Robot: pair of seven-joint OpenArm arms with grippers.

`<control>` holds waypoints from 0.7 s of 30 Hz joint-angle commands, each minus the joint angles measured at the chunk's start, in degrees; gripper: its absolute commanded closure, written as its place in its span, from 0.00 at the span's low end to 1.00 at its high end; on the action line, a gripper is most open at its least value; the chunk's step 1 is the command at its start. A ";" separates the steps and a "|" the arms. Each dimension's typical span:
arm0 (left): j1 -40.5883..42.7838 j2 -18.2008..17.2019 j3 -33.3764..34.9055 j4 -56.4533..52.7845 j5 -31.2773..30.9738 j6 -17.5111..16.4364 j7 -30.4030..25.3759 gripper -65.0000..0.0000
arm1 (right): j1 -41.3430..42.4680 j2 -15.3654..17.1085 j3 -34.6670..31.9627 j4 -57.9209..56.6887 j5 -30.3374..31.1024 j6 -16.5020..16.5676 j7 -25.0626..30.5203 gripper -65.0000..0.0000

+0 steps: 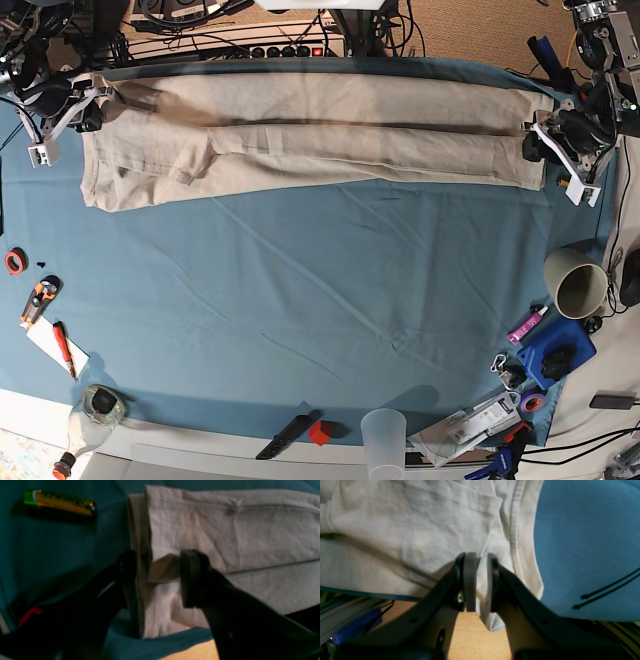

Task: Fold the T-shirt properly
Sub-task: 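Drag the folded shirt away from the robot with both grippers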

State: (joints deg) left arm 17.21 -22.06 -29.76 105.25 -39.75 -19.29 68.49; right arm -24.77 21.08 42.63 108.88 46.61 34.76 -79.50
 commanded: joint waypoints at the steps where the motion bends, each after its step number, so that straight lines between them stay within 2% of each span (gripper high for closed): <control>1: -0.20 -0.81 -0.44 0.26 -0.59 0.15 -0.76 0.56 | -0.02 1.31 0.61 0.94 0.70 0.15 0.59 0.87; 8: -0.22 1.31 -0.42 -6.08 -2.21 0.15 -0.72 0.56 | 0.00 1.33 0.61 0.94 0.72 0.13 0.42 0.87; 11: -0.24 1.99 -0.42 -8.98 -3.45 0.15 1.27 0.56 | -0.02 1.33 0.61 0.94 0.72 0.15 0.39 0.87; 14: -0.20 2.25 -0.42 -11.47 -9.09 -0.35 5.25 0.56 | 0.00 1.33 0.61 0.94 0.74 0.15 0.39 0.87; 17: -0.15 2.23 -0.42 -12.76 -12.07 -1.64 7.56 0.56 | 0.00 1.33 0.61 0.94 0.72 0.15 0.39 0.87; 19: 0.20 2.23 -0.42 -12.79 -14.60 -1.66 8.46 0.59 | 0.00 1.33 0.61 0.94 0.72 0.15 0.39 0.87; 21: 0.28 2.25 -0.42 -12.79 -16.24 -1.84 8.85 0.66 | 0.00 1.33 0.61 0.94 0.72 0.15 0.42 0.87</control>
State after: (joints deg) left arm 16.32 -19.99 -30.83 92.88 -57.71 -21.67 71.77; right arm -24.77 21.12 42.63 108.88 46.59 34.76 -79.72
